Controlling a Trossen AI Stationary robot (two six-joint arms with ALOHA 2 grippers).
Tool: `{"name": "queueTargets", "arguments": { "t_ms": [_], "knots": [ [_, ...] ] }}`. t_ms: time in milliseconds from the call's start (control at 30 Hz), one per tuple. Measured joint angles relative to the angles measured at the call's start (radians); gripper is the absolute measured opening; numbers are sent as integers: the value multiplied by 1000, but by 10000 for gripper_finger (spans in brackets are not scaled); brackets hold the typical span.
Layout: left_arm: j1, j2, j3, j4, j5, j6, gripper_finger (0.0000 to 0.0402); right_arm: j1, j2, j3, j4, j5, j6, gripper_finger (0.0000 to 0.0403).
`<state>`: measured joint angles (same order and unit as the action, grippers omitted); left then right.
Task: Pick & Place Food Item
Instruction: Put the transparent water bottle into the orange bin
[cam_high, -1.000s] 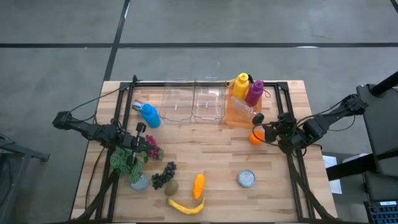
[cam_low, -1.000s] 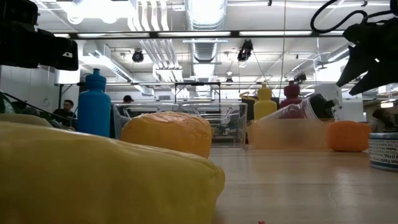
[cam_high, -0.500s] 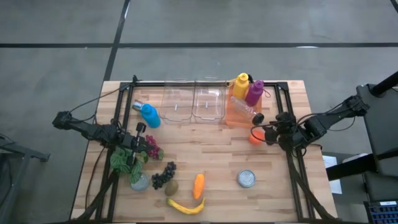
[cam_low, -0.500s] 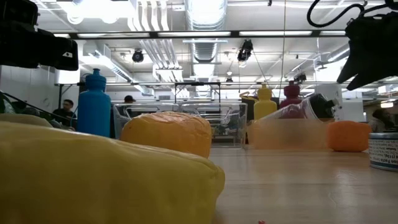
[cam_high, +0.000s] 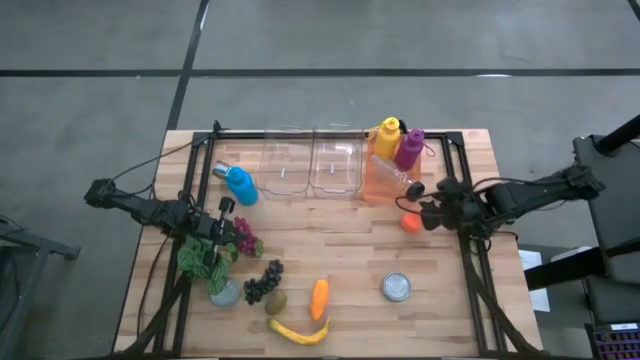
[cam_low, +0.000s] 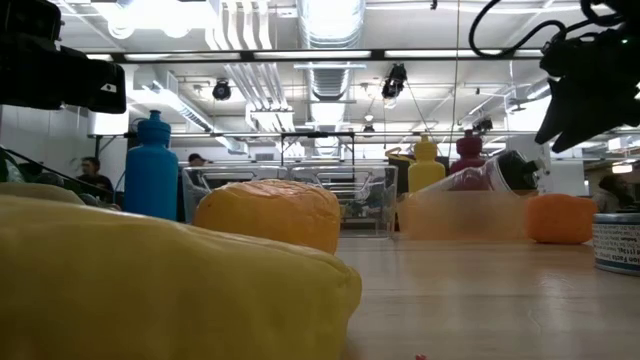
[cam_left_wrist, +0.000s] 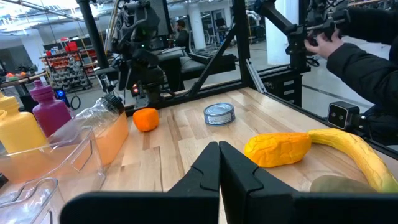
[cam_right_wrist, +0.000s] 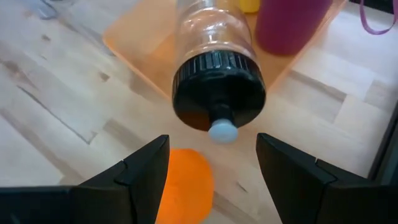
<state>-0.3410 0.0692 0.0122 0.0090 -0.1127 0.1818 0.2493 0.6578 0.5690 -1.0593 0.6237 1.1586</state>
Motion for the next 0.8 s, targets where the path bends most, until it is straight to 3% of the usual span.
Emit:
{"name": "queueTargets", "arguments": {
  "t_ms": [300,800],
  "knots": [
    [0,0,0,0,0,0,1,-69,18,0,22,-79,-45,237],
    [0,0,0,0,0,0,1,-69,69,-18,44,-27,7,237]
  ]
}}
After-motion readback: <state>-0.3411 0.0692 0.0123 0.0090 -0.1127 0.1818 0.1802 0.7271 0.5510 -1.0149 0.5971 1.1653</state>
